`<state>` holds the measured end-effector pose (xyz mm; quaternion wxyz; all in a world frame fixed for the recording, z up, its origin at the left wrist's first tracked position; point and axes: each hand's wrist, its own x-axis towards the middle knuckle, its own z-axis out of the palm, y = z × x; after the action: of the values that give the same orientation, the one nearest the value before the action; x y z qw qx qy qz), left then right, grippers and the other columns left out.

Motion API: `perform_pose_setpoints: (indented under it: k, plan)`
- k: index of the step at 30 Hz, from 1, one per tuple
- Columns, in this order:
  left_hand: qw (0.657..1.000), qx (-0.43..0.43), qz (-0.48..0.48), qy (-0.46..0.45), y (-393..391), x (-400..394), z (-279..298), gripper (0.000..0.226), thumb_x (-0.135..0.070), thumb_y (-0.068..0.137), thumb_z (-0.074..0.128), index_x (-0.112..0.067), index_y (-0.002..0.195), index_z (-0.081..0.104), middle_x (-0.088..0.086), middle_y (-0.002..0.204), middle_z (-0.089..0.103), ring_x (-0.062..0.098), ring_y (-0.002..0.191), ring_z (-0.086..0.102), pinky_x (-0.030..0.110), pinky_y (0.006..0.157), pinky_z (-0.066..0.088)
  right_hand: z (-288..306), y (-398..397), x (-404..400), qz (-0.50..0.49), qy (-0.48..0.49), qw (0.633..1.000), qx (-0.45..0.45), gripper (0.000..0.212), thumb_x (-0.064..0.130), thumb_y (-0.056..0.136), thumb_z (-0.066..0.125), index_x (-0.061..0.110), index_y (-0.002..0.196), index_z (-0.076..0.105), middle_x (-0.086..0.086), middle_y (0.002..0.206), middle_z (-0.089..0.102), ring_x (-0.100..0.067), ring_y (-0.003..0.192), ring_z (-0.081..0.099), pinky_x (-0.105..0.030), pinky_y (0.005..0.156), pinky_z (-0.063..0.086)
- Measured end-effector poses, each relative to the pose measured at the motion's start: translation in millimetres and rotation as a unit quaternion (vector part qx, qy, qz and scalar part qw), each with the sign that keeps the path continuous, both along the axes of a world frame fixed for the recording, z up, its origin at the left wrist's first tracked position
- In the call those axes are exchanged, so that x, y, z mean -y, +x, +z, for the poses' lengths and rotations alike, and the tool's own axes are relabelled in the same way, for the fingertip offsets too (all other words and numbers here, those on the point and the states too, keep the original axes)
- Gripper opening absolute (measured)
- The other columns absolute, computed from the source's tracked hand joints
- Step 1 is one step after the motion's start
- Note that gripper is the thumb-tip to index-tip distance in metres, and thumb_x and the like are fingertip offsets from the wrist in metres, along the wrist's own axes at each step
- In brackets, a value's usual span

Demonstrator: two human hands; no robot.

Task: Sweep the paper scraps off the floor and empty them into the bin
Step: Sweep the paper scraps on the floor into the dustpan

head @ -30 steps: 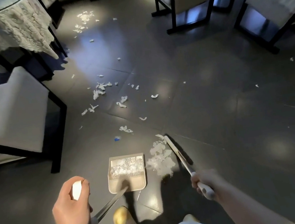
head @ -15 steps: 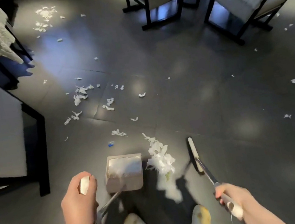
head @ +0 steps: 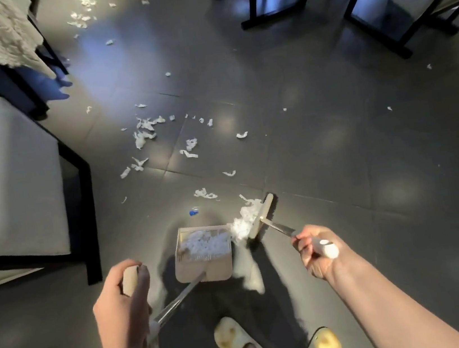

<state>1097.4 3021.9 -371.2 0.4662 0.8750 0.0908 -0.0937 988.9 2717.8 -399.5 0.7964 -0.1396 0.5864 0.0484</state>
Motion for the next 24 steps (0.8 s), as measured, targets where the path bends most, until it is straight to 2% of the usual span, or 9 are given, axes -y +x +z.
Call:
perform_pose_setpoints:
  k: [3, 5, 8, 10, 13, 17, 19, 21, 24]
  plan:
    - [1.000, 0.000, -0.002, -0.003, 4.2, -8.8, 0.9, 0.010, -0.025, 0.091, 0.064, -0.035, 0.088, 0.064, 0.010, 0.065, 0.061, 0.016, 0.034, 0.051, 0.025, 0.033, 0.035, -0.8, 16.7, 10.2, -0.026, 0.011, 0.998, 0.064, 0.040, -0.011, 0.031, 0.070, 0.004, 0.064, 0.052, -0.006, 0.046, 0.051, -0.006, 0.024, 0.046, -0.013, 0.022, 0.034]
    - [1.000, 0.002, -0.002, -0.004, 7.0, -9.8, 1.7, 0.011, -0.025, 0.090, 0.064, -0.036, 0.088, 0.064, 0.008, 0.063, 0.061, 0.018, 0.035, 0.051, 0.025, 0.033, 0.035, 3.4, 14.9, 15.3, -0.015, 0.013, 0.996, 0.092, 0.049, -0.011, 0.027, 0.073, 0.006, 0.070, 0.056, -0.004, 0.051, 0.052, -0.005, 0.025, 0.046, -0.012, 0.023, 0.034]
    - [1.000, 0.019, 0.006, 0.006, 9.2, -9.0, 3.2, 0.017, -0.021, 0.089, 0.067, -0.036, 0.083, 0.063, -0.002, 0.064, 0.062, 0.021, 0.042, 0.057, 0.027, 0.041, 0.043, 17.7, 6.7, 17.3, 0.046, -0.023, 0.996, 0.071, 0.029, -0.005, 0.056, 0.062, 0.010, 0.081, 0.055, -0.002, 0.052, 0.052, -0.005, 0.025, 0.044, -0.011, 0.023, 0.032]
    - [0.999, 0.034, 0.001, 0.011, 9.2, -6.4, 4.6, 0.010, -0.029, 0.086, 0.069, -0.036, 0.083, 0.062, -0.004, 0.066, 0.062, 0.024, 0.050, 0.061, 0.030, 0.048, 0.046, 25.4, -0.3, 17.3, 0.102, -0.077, 0.991, 0.035, 0.024, -0.005, 0.075, 0.049, 0.010, 0.091, 0.056, -0.001, 0.055, 0.051, -0.005, 0.026, 0.044, -0.010, 0.025, 0.031]
    - [0.999, 0.049, 0.009, 0.005, 10.3, -0.9, 6.4, 0.006, -0.040, 0.077, 0.063, -0.038, 0.082, 0.062, -0.005, 0.067, 0.063, 0.023, 0.057, 0.063, 0.033, 0.051, 0.046, 25.8, -5.8, 19.8, 0.178, -0.161, 0.970, -0.035, 0.028, -0.007, 0.077, 0.052, 0.010, 0.098, 0.062, -0.003, 0.056, 0.053, -0.008, 0.027, 0.044, -0.011, 0.028, 0.032]
    - [0.999, 0.037, 0.034, 0.015, 11.1, 10.3, 13.6, 0.010, -0.043, 0.076, 0.061, -0.038, 0.084, 0.062, 0.001, 0.070, 0.065, 0.030, 0.060, 0.064, 0.040, 0.060, 0.052, 19.0, 7.3, 23.0, 0.200, -0.240, 0.945, -0.097, 0.026, -0.015, 0.069, 0.052, 0.003, 0.084, 0.063, -0.013, 0.061, 0.052, -0.012, 0.025, 0.043, -0.011, 0.028, 0.030]
    - [0.998, 0.022, 0.055, 0.012, 9.1, 15.7, 18.3, 0.008, -0.041, 0.080, 0.066, -0.037, 0.086, 0.063, 0.006, 0.070, 0.065, 0.028, 0.055, 0.063, 0.038, 0.059, 0.050, 12.5, 17.8, 27.3, 0.192, -0.217, 0.952, -0.100, 0.018, -0.015, 0.069, 0.050, 0.000, 0.071, 0.059, -0.013, 0.052, 0.050, -0.013, 0.023, 0.042, -0.011, 0.027, 0.030]
    - [0.997, 0.004, 0.083, 0.000, 6.9, 20.7, 20.5, 0.005, -0.032, 0.087, 0.067, -0.036, 0.089, 0.065, 0.010, 0.068, 0.064, 0.028, 0.051, 0.060, 0.033, 0.057, 0.048, 3.6, 30.8, 33.8, 0.178, -0.168, 0.966, -0.084, 0.018, -0.013, 0.072, 0.047, 0.002, 0.063, 0.052, -0.010, 0.042, 0.047, -0.013, 0.022, 0.042, -0.012, 0.025, 0.031]
    - [0.992, 0.000, 0.129, 0.012, 3.0, 29.0, 23.7, 0.009, -0.027, 0.091, 0.064, -0.036, 0.089, 0.065, 0.011, 0.065, 0.062, 0.021, 0.043, 0.057, 0.029, 0.054, 0.047, -4.3, 49.7, 51.3, 0.251, -0.133, 0.957, -0.064, 0.021, -0.006, 0.075, 0.048, 0.006, 0.058, 0.048, -0.004, 0.037, 0.042, -0.012, 0.020, 0.038, -0.011, 0.024, 0.029]
